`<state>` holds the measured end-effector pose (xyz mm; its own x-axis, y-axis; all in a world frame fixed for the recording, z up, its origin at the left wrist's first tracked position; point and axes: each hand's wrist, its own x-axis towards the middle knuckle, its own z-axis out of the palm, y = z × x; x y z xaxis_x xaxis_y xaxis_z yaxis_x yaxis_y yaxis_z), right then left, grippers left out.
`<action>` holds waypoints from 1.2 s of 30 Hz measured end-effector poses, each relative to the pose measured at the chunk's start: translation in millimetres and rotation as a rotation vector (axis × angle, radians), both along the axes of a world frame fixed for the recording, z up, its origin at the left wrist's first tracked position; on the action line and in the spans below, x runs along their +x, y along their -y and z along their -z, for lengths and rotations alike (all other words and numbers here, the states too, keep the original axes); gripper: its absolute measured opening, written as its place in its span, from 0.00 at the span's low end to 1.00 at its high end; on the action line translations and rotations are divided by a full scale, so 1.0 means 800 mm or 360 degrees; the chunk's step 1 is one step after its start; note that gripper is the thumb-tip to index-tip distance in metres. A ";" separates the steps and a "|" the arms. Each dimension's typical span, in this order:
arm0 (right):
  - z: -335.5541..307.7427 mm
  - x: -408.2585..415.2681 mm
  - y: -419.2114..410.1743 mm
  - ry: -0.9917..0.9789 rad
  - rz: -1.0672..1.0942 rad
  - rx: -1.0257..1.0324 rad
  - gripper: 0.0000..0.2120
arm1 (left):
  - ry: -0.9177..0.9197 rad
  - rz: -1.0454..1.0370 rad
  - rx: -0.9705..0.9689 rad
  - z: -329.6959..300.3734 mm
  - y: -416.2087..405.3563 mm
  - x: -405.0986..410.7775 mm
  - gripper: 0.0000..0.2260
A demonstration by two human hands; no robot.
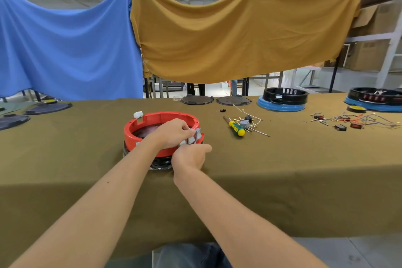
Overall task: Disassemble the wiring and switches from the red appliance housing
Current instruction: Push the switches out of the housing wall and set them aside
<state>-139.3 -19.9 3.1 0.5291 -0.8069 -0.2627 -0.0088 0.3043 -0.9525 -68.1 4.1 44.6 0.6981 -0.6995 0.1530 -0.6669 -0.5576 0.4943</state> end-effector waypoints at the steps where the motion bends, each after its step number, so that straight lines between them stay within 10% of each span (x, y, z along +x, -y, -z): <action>1: 0.002 0.000 -0.002 -0.0017 0.0019 -0.0046 0.09 | 0.0003 0.0000 -0.0004 0.000 0.000 0.000 0.18; 36: 0.029 -0.019 0.035 -0.0022 -0.0262 -0.0621 0.02 | 0.0038 0.0022 -0.0004 0.003 -0.002 0.005 0.20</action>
